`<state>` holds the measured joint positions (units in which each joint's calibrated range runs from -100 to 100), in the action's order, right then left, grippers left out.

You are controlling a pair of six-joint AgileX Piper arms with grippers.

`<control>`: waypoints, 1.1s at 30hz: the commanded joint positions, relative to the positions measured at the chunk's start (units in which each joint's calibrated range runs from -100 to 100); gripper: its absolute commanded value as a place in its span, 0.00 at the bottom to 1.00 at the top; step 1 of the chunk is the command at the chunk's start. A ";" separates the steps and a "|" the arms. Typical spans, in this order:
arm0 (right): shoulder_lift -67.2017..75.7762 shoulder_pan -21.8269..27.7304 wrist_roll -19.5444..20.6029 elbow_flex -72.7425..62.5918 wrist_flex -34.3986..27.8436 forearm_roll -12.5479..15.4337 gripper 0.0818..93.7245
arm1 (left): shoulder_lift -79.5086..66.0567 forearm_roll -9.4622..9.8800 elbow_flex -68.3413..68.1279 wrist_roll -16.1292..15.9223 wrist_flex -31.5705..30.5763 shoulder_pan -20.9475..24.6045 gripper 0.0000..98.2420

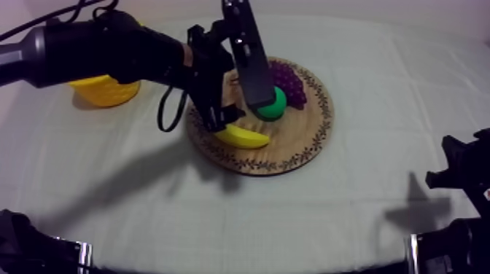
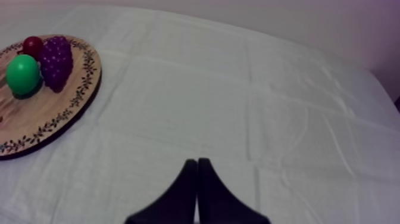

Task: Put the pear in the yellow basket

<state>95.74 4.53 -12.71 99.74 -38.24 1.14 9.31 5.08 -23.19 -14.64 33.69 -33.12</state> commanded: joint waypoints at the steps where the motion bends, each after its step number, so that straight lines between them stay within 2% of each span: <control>1: 0.02 -0.01 -0.01 0.04 0.02 0.00 0.00 | 1.16 1.44 1.16 1.05 1.16 -0.41 0.97; 4: 0.02 -0.01 -0.01 0.04 0.02 0.00 0.00 | 3.86 3.41 3.90 2.68 3.47 -1.19 0.97; 9: 0.02 -0.01 -0.01 0.04 0.02 0.00 0.00 | 10.32 4.43 11.21 3.67 8.98 -2.09 0.96; 23: 0.02 -0.01 -0.01 0.04 0.02 0.00 0.00 | 28.60 4.76 33.47 5.04 25.75 -1.58 0.89; 33: 0.02 -0.01 -0.01 0.04 0.02 0.00 0.00 | 37.43 5.05 46.08 6.03 33.83 -1.96 0.74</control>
<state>95.74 4.53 -12.71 99.74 -38.34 1.14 45.68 10.00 21.01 -8.88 66.77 -35.06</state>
